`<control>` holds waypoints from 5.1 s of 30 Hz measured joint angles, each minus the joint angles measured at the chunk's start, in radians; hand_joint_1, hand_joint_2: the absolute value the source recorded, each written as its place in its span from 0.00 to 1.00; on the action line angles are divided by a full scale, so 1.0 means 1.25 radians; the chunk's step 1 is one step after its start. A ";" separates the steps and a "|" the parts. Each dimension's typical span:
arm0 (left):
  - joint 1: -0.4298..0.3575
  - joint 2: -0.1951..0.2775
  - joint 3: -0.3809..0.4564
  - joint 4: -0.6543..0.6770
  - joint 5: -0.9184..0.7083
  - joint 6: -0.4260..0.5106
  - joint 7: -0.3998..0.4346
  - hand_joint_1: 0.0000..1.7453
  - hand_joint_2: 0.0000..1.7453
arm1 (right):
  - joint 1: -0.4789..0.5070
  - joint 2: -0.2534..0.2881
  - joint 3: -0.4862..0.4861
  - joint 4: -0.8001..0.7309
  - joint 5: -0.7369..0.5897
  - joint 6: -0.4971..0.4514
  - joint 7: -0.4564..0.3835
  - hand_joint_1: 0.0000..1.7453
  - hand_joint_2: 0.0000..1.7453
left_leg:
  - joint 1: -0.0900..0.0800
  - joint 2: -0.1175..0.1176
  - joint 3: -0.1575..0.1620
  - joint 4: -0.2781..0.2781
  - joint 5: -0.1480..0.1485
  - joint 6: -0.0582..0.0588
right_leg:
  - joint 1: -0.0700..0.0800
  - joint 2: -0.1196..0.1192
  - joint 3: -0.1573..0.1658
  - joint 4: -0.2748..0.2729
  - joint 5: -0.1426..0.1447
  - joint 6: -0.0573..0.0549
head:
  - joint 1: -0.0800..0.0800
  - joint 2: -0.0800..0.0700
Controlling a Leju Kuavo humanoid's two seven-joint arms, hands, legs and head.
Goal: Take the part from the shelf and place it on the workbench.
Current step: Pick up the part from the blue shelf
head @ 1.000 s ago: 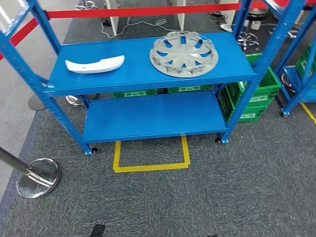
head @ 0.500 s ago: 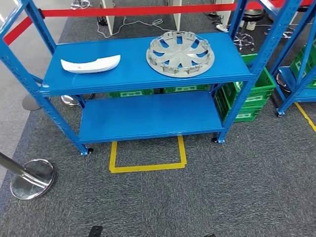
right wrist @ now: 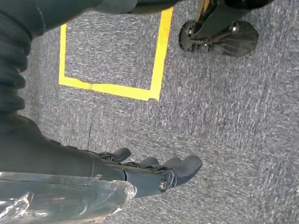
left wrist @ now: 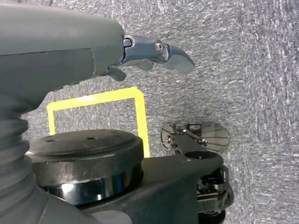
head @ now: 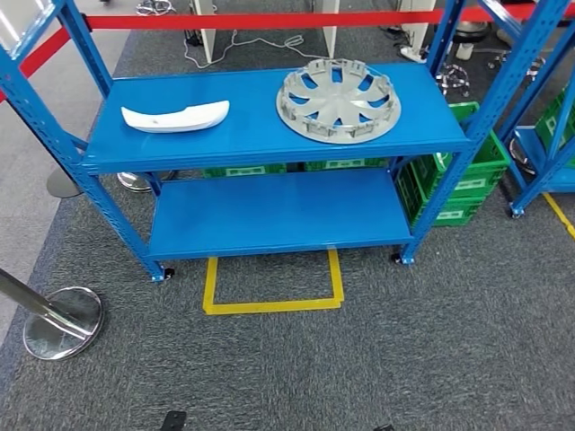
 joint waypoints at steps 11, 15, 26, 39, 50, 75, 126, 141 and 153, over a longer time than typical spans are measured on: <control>-0.001 -0.002 -0.001 0.000 -0.020 -0.009 -0.004 0.00 1.00 | -0.026 0.002 -0.032 0.000 -0.058 0.044 -0.200 0.00 1.00 | 0.006 0.004 -0.084 0.166 -0.051 -0.026 | -0.005 -0.005 0.001 -0.006 0.006 -0.025 | -0.010 0.000; -0.006 -0.005 -0.001 0.001 -0.032 -0.015 -0.007 0.00 1.00 | -0.046 0.017 -0.017 -0.032 -0.135 0.073 -0.335 0.00 1.00 | 0.008 0.007 -0.009 0.009 0.002 -0.019 | 0.000 0.001 -0.002 -0.001 0.003 -0.011 | -0.015 0.000; -0.006 -0.009 -0.002 0.001 -0.042 -0.018 -0.008 0.00 1.00 | -0.075 0.062 0.218 -0.164 -0.333 0.081 -0.368 0.00 1.00 | 0.004 0.006 -0.007 0.001 0.002 0.018 | -0.001 -0.005 -0.108 0.207 -0.081 0.009 | -0.003 0.000; -0.014 -0.012 -0.010 0.002 -0.073 -0.009 -0.011 0.00 1.00 | 0.050 0.053 0.790 -0.801 -0.661 -0.110 -0.294 0.00 1.00 | 0.003 0.006 -0.097 0.185 -0.095 -0.032 | -0.005 0.003 -0.017 -0.006 0.021 -0.028 | -0.023 0.000; -0.012 -0.019 -0.018 0.002 -0.072 -0.004 -0.011 0.00 1.00 | 0.100 0.002 1.064 -1.090 -0.616 -0.217 -0.324 0.00 1.00 | 0.006 0.005 -0.010 -0.003 0.006 0.001 | 0.001 -0.002 -0.023 0.003 0.010 0.000 | -0.021 0.000; -0.013 -0.024 -0.012 0.002 -0.049 -0.001 -0.014 0.00 1.00 | 0.134 -0.086 1.147 -1.148 -0.592 -0.227 -0.214 0.00 1.00 | 0.009 0.006 -0.035 0.060 -0.006 -0.025 | 0.000 -0.001 -0.013 -0.008 0.018 -0.024 | -0.020 0.000; -0.007 0.016 0.069 0.002 0.031 -0.077 -0.103 0.00 1.00 | 0.035 -0.086 1.171 -1.027 -0.577 -0.144 -0.205 0.00 1.00 | 0.004 0.003 -0.011 0.000 0.003 -0.013 | 0.004 0.000 -0.021 -0.002 0.020 -0.019 | -0.006 0.000; -0.017 0.008 0.143 0.002 0.093 -0.229 -0.150 0.00 1.00 | 0.087 -0.080 1.169 -1.095 -0.557 -0.136 -0.185 0.00 1.00 | 0.006 0.004 -0.011 -0.004 0.008 -0.001 | 0.005 0.000 -0.023 -0.005 0.021 -0.005 | -0.010 0.000; -0.015 -0.005 0.120 0.002 0.054 -0.229 -0.326 0.00 0.25 | 0.101 -0.083 1.156 -1.098 -0.586 -0.126 -0.188 0.00 1.00 | 0.002 0.003 -0.003 -0.005 0.005 0.003 | 0.005 -0.002 -0.015 0.000 0.018 -0.003 | -0.002 0.000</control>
